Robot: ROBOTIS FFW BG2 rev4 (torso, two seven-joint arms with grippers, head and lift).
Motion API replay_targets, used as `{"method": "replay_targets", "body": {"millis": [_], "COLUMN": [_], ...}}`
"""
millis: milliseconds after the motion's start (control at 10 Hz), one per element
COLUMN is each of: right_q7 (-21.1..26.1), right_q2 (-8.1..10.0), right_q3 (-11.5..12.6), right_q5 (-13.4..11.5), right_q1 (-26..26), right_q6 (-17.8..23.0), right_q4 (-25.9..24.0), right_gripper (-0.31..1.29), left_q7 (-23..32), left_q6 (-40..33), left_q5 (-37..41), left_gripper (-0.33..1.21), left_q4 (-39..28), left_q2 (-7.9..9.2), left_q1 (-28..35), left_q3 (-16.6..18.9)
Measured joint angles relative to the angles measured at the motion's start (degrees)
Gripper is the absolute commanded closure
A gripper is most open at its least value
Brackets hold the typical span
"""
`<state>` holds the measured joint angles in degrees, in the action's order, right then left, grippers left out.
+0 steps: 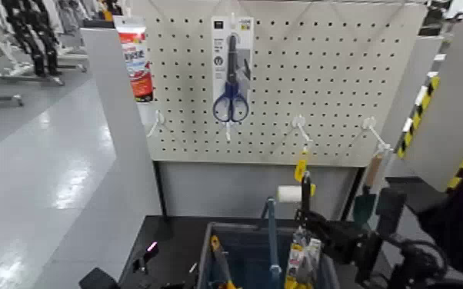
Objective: Put the black wrench into the crate.
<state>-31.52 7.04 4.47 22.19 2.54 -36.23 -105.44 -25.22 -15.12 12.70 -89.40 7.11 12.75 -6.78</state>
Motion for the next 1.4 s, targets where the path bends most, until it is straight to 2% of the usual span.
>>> {"method": "replay_targets", "body": {"millis": [200,500,600,700,800,900,1400], "right_q7": [0.02,-0.37,-0.37,-0.50,-0.70,-0.93,-1.33], "right_q2": [-0.04,-0.19,-0.27,-0.54,-0.81,-0.87,-0.90], "right_q3": [-0.83,-1.48,-1.47,-1.23,-0.82,-0.64,-0.72], "right_q5": [-1.21,-1.58,-1.74,-1.77,-1.47,-1.19,-0.68], "right_q1": [1.10,1.65,1.74,1.76,1.76,1.72,1.53], "right_q6": [-1.73,-2.13,-2.16,-2.42,-2.55,-2.39,-1.60], "right_q4": [1.27,4.90,5.75,6.15,6.27,6.26,5.96], "right_gripper": [1.11,1.09,0.66,0.05,-0.04,0.01,0.01], "left_q7": [0.00,-0.17,-0.18,-0.18,-0.18,-0.18,-0.18], "left_q6": [0.00,-0.06,-0.08,-0.09,-0.09,-0.09,-0.09], "left_q5": [-0.02,0.00,0.02,0.03,0.02,-0.06,-0.11], "left_gripper": [0.10,0.10,0.10,0.10,0.10,0.10,0.10], "left_q4": [0.01,0.03,0.06,0.09,0.10,0.10,0.10], "left_q2": [0.00,0.09,0.15,0.18,0.18,0.15,0.10], "left_q1": [-0.01,-0.05,-0.08,-0.08,-0.09,-0.09,-0.18], "left_q3": [0.01,-0.01,-0.05,-0.08,-0.10,-0.15,-0.21]}}
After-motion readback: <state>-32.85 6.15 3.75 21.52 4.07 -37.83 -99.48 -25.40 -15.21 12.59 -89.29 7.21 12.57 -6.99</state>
